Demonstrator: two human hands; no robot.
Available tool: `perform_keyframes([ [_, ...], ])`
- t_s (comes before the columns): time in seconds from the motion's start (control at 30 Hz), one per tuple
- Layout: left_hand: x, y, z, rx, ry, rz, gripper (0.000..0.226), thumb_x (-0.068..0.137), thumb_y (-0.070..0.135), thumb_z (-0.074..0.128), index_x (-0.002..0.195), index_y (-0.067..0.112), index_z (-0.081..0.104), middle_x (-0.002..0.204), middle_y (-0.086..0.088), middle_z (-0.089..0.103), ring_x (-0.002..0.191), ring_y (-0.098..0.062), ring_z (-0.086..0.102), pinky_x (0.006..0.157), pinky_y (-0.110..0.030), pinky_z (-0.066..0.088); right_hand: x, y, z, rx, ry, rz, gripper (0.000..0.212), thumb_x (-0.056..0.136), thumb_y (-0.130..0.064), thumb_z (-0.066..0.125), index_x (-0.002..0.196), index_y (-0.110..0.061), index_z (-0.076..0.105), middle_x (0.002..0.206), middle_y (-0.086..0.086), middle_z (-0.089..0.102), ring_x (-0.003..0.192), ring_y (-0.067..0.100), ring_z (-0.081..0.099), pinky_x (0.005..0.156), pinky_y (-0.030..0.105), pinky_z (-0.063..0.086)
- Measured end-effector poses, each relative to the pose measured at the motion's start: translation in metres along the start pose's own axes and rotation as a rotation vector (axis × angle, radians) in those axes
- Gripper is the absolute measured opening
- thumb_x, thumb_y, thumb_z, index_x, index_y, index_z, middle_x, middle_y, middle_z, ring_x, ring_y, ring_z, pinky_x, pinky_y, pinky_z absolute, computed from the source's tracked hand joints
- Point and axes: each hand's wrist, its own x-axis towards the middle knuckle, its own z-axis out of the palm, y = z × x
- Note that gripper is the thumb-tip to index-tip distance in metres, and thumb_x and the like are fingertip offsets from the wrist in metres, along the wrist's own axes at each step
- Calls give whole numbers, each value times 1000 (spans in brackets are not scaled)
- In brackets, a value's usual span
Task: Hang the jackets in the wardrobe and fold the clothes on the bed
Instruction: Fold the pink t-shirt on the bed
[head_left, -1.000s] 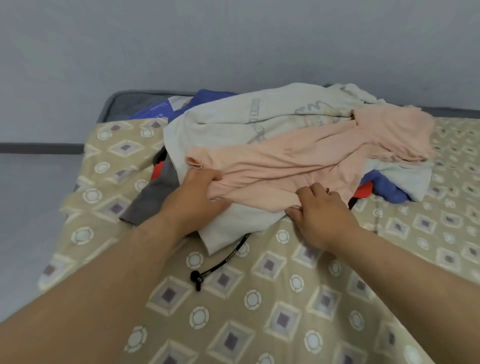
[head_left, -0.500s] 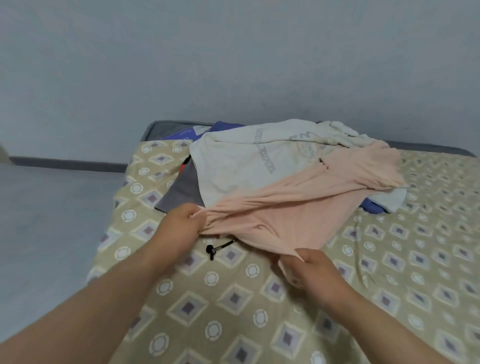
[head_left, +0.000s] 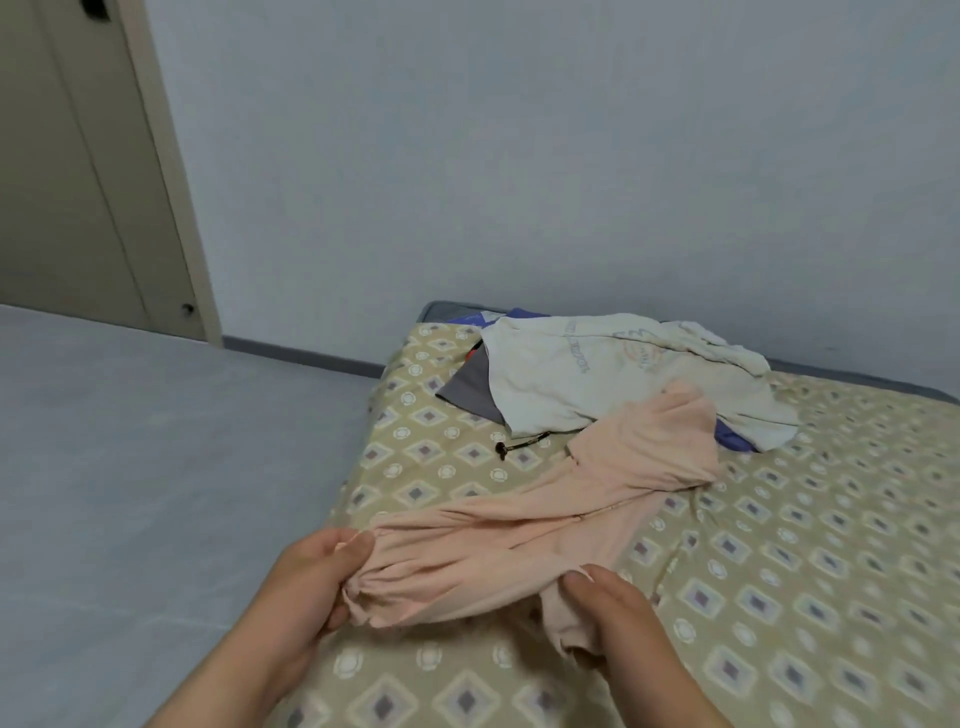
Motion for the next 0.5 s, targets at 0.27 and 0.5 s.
perform_keyframes([
  [0.27,-114,-48,-41,-451,355,-12,18,99,14,52,81,12,54,50,0,44,32,-6,35,33,-12,26,-114,30,17,-239,-440,177,25,59,-39,82,58,-19,69,65,-3,59,72,8,59,68,17,42],
  [0.5,-148,-95,-65,390,624,90,24,74,26,64,59,9,55,58,-7,53,56,-27,47,54,-37,37,-127,49,28,-555,-438,91,29,86,-39,66,64,-19,71,58,-8,57,49,5,47,47,18,35],
])
